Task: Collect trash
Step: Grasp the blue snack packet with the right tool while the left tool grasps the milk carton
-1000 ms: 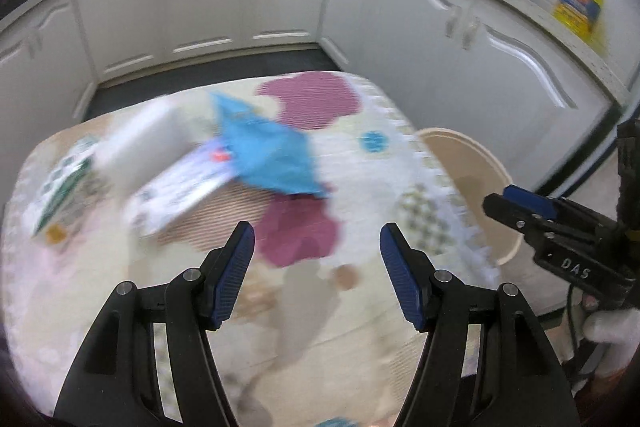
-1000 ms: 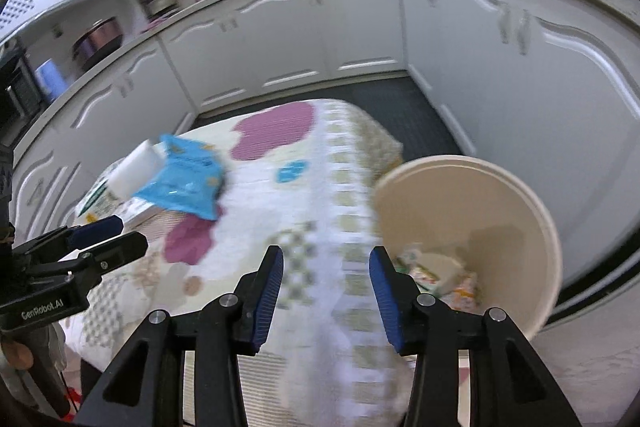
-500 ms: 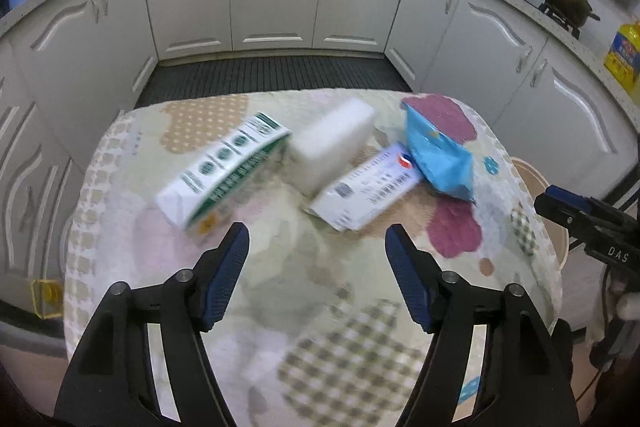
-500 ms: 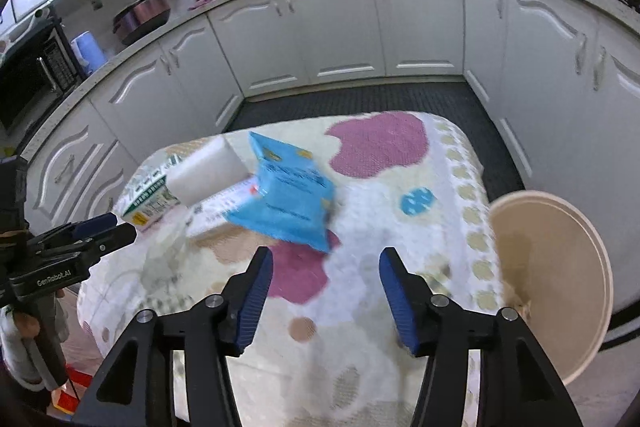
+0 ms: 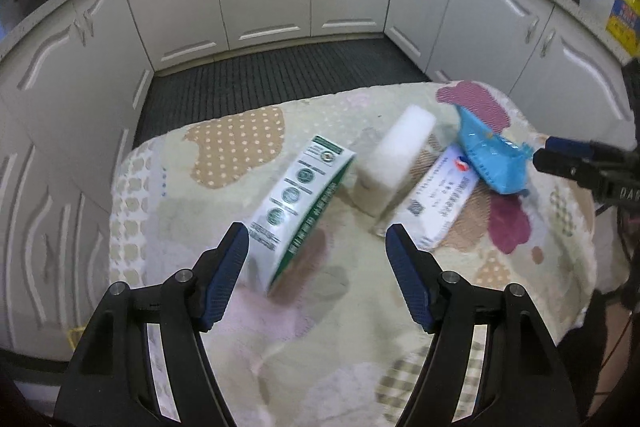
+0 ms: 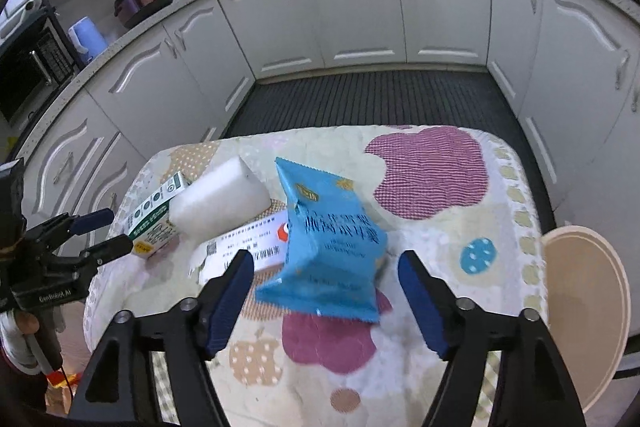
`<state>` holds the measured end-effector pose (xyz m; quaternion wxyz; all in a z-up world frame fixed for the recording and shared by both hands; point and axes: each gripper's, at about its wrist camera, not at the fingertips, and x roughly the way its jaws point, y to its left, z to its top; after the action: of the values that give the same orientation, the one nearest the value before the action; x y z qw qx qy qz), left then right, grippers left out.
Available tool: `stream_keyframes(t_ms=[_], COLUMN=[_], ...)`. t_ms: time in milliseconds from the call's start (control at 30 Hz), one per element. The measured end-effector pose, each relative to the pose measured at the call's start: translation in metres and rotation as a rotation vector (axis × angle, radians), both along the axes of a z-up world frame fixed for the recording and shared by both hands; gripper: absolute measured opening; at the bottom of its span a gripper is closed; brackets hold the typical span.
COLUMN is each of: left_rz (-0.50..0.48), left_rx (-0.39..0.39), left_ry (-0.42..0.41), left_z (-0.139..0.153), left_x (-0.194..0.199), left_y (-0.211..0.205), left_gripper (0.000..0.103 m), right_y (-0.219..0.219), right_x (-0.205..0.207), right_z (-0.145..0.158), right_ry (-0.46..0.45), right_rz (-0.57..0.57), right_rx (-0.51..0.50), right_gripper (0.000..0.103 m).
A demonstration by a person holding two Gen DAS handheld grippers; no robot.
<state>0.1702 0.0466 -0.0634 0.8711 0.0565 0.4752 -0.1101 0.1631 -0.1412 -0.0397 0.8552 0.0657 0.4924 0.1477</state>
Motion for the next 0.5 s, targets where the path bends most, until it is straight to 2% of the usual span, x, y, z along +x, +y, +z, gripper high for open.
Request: stream_keyframes(t_ms=[367,500], left_rz=[0.018,0.029], left_rx=[0.040,0.027], left_ry=[0.061,0.097], left_z=[-0.030,-0.043], left_x=[0.039,0.048], left_y=[0.008,0.009], left_gripper=[0.070,0.070], right_y=[0.012,0.012], right_x=[0.032,0.035], right_z=[-0.031,-0.040], right_ry=[0.069,0.087], right_rz=[0.011,0.007], right_rx=[-0.040,-0.049], right_gripper=[0.073,0.073])
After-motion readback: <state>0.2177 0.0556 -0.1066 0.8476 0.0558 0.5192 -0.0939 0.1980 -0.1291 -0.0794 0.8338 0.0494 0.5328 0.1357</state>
